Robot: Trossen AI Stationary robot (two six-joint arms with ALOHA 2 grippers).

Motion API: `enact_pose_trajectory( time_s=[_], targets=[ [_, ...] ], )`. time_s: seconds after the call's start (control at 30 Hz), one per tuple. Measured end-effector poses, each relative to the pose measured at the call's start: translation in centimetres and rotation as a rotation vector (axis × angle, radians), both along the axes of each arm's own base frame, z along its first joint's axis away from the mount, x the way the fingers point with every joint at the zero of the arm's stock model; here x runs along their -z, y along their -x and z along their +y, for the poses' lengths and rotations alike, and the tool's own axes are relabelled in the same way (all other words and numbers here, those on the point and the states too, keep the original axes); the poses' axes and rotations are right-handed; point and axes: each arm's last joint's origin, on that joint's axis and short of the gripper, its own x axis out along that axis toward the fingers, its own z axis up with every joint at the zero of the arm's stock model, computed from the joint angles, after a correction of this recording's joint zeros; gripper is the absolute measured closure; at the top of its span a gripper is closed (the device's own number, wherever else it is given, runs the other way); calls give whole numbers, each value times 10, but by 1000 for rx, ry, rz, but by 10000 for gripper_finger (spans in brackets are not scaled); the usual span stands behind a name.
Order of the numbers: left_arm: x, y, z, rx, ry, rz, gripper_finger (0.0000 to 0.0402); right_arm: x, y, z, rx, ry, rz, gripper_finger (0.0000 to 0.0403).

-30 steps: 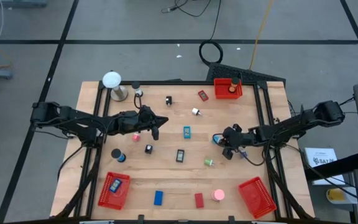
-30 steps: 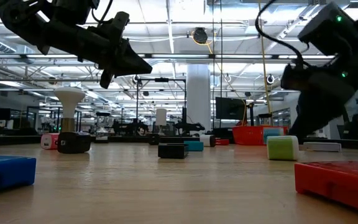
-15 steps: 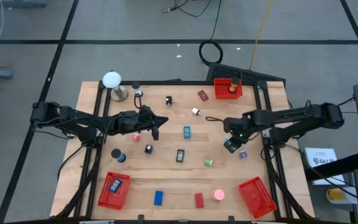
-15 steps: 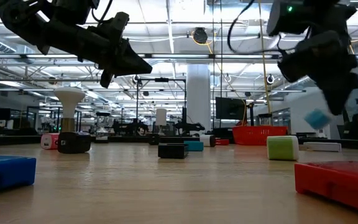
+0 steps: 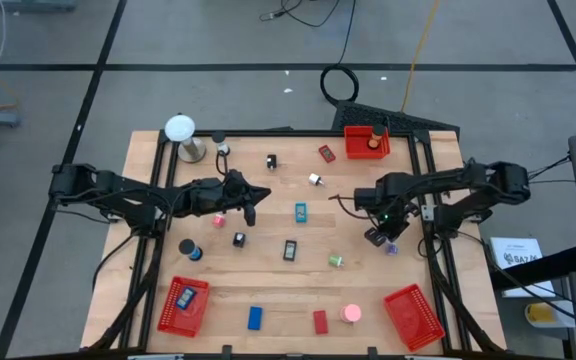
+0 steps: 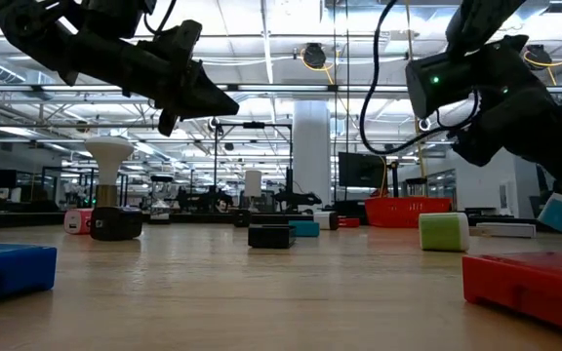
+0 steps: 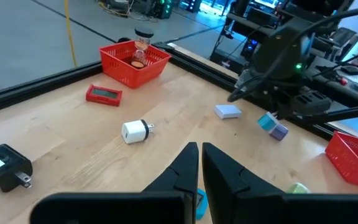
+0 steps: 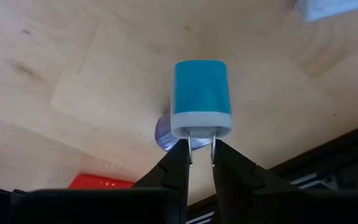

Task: Pick & Place Office items
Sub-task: Put the light blue charger adapter into the bottom right red basket

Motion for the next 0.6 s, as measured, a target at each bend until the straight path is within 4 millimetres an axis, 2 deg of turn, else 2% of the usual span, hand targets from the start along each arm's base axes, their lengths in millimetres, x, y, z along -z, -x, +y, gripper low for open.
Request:
enact_pose_trajectory(
  time_s=[0.33,0.6],
  targets=[
    [0,0,0,0,-1,0,380,14,-4,-12,9,-28,51,354],
    [0,0,-2,6,0,0,380,15,-7,-13,7,-1,36,300]
  ],
)
